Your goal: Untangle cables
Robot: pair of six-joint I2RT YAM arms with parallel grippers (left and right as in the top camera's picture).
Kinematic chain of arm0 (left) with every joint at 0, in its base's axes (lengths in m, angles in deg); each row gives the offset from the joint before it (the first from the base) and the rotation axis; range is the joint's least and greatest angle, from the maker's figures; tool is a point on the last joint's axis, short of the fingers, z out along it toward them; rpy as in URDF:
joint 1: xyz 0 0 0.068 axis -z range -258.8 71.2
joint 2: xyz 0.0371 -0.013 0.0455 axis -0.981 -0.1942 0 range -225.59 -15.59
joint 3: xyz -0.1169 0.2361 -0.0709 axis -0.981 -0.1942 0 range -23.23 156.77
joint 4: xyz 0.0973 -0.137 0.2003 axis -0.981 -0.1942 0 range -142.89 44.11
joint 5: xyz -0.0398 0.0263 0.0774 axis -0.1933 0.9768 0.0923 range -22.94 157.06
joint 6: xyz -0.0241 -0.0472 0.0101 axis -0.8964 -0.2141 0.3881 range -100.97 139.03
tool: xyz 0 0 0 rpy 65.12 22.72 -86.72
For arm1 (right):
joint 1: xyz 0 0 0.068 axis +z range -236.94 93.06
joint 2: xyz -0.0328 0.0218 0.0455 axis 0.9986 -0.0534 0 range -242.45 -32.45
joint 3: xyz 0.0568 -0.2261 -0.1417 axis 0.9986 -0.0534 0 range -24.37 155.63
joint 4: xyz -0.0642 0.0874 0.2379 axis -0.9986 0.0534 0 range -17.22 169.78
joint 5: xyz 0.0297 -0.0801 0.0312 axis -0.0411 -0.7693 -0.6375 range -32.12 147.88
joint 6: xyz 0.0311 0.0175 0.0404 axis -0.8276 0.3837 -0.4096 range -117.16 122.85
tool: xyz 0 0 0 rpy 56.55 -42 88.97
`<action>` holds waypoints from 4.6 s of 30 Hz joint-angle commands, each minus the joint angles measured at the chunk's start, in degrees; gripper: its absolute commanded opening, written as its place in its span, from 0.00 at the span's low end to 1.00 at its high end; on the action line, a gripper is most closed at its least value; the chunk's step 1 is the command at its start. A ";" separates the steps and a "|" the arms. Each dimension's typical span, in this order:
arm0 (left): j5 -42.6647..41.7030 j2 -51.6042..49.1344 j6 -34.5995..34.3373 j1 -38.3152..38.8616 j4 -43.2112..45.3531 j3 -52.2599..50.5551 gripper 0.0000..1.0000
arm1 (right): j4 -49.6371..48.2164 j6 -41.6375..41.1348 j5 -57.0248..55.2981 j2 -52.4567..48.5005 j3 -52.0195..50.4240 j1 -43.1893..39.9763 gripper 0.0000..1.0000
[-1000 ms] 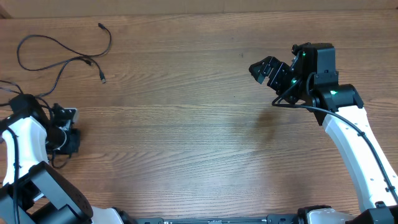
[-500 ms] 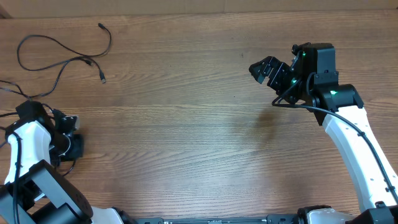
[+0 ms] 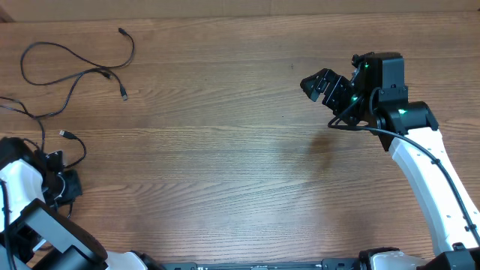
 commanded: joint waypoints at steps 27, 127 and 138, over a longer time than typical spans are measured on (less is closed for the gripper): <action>-6.40 1.27 4.68 -0.35 1.38 1.46 0.51 | -0.20 0.09 -0.57 0.02 0.85 -0.11 1.00; -35.58 74.51 4.24 39.80 -38.82 16.87 1.00 | 16.02 5.03 -12.90 18.69 1.88 -0.11 1.00; -35.58 74.51 4.22 39.80 -38.82 16.87 1.00 | 26.56 5.09 -18.21 34.49 1.16 -0.11 1.00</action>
